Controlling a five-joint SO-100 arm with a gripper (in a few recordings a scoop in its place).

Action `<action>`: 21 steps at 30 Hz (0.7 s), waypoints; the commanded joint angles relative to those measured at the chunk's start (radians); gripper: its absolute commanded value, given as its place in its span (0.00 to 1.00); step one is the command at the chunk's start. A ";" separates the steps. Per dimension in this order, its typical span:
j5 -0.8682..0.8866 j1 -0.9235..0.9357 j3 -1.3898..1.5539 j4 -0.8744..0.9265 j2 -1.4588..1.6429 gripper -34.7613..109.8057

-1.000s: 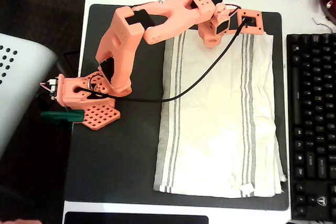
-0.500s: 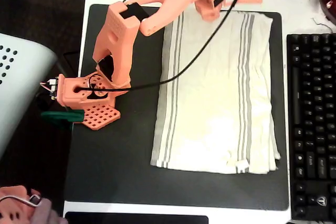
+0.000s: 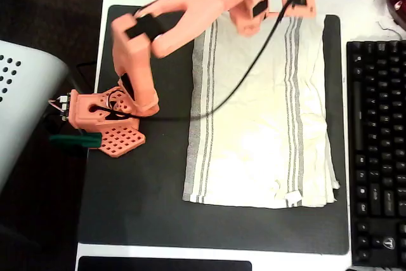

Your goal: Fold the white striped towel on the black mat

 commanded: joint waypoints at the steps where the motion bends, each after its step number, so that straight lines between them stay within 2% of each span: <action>1: -0.044 0.071 0.078 0.051 0.212 0.24; 11: -0.252 0.448 0.156 0.147 0.380 0.24; 21: -0.529 0.857 0.268 -0.083 0.296 0.24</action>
